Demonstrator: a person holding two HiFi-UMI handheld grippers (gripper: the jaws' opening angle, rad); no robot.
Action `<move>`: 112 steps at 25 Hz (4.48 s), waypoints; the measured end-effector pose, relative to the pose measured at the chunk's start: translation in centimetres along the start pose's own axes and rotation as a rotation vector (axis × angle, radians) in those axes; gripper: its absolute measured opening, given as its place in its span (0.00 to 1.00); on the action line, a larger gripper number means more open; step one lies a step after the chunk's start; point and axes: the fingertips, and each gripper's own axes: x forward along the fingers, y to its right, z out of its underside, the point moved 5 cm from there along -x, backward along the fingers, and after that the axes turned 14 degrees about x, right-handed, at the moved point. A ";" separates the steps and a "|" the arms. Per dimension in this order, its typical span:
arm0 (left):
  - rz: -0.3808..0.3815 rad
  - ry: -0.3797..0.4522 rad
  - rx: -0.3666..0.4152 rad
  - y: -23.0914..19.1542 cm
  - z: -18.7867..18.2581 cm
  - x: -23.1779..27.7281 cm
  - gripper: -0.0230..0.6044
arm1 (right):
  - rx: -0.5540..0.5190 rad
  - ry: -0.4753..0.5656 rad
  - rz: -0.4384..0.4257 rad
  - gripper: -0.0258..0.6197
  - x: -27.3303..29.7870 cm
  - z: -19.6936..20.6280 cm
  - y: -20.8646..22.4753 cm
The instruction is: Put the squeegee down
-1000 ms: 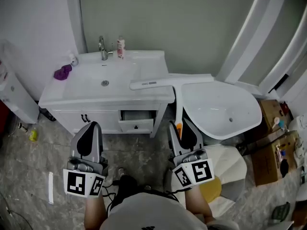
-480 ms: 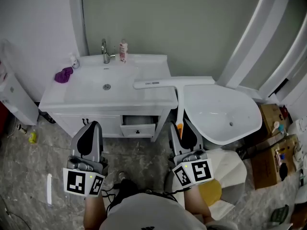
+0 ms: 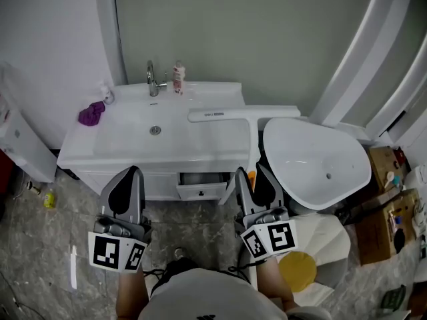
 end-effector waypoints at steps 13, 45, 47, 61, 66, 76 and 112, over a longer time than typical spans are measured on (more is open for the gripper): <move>0.062 0.031 -0.005 -5.9 2.7 4.3 0.05 | 0.007 0.031 0.055 0.24 6.0 1.7 -1.0; 0.041 0.007 -0.035 -11.4 9.3 17.5 0.05 | 0.001 -0.006 0.081 0.24 19.7 3.3 6.3; 0.037 0.008 -0.037 -11.6 9.6 19.0 0.05 | 0.002 -0.008 0.082 0.24 20.9 3.1 7.3; 0.006 0.002 -0.018 -10.8 11.2 27.2 0.05 | 0.040 -0.022 0.055 0.24 27.4 2.6 14.3; -0.018 -0.001 -0.010 -10.2 11.5 29.2 0.05 | 0.051 -0.036 0.035 0.24 29.0 2.6 16.5; -0.071 -0.003 0.017 -9.3 12.1 31.6 0.05 | 0.096 -0.085 0.010 0.24 31.7 4.0 20.4; -0.124 -0.151 0.008 -11.4 16.6 33.1 0.05 | 0.241 -0.568 0.219 0.24 35.7 21.5 28.2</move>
